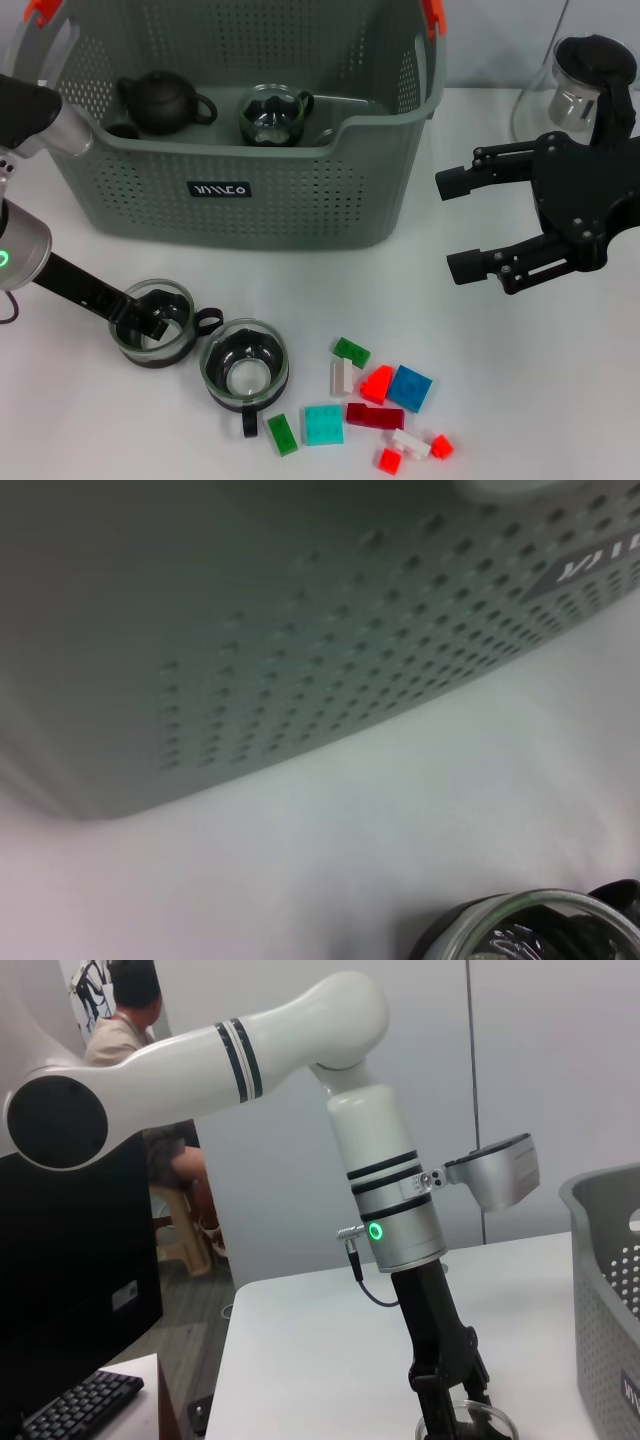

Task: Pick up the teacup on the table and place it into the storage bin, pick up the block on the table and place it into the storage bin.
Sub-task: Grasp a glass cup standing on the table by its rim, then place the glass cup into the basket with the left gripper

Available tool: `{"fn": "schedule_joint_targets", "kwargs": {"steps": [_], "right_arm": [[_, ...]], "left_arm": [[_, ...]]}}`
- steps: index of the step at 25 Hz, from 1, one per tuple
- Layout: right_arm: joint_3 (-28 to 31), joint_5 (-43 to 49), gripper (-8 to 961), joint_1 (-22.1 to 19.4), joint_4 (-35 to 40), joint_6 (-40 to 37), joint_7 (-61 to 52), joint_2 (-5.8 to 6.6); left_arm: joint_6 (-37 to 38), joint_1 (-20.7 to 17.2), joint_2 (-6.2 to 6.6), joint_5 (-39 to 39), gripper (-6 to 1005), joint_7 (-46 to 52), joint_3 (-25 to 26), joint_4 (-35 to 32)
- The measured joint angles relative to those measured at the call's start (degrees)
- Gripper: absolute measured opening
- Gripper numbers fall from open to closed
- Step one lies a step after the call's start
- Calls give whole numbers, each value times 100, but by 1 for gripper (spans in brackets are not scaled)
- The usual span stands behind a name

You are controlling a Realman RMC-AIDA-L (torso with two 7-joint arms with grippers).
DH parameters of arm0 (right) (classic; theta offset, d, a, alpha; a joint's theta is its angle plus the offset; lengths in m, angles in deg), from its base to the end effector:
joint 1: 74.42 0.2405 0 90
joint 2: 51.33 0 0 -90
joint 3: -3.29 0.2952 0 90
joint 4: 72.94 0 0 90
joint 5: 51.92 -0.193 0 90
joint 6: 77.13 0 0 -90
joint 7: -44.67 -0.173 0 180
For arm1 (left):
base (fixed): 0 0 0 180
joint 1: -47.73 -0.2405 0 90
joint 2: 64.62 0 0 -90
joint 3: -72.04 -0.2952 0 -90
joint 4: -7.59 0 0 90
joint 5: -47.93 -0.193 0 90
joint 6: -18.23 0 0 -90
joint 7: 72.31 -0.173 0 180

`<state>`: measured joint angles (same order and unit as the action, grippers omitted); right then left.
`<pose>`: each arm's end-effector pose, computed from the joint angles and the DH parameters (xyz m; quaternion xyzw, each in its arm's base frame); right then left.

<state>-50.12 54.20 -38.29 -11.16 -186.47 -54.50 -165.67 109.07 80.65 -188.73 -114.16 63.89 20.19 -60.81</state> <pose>0.1698 0.3373 0.0145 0.9773 -0.0680 -0.1985 0.0293 -0.3068 0.3469 -0.0252 -0.8499 -0.4662 0.1578 0.1882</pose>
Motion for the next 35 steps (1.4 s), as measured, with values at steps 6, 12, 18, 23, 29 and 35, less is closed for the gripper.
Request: {"fn": "schedule_joint_targets", "kwargs": {"steps": [6,12,18,23,29,35], "right_arm": [[28,5,917,-1,0,0,3,-1],[143,5,917,2,3,-7,3,-1],[186,-8,917,7,39,-25,3,-10],[230,-2,917,12,40,-34,3,-18],[230,-13,916,7,40,-35,3,-18],[229,4,916,-1,16,-22,29,-18]], "left_arm": [[-96,26,0,-83,774,9,-56,64],[-219,39,0,-152,627,50,-240,158],[-268,48,16,-153,376,128,-300,175],[-286,31,7,-152,99,145,-412,144],[-282,22,9,-149,51,169,-501,107],[-67,-93,70,-147,52,237,-427,-458]]}}
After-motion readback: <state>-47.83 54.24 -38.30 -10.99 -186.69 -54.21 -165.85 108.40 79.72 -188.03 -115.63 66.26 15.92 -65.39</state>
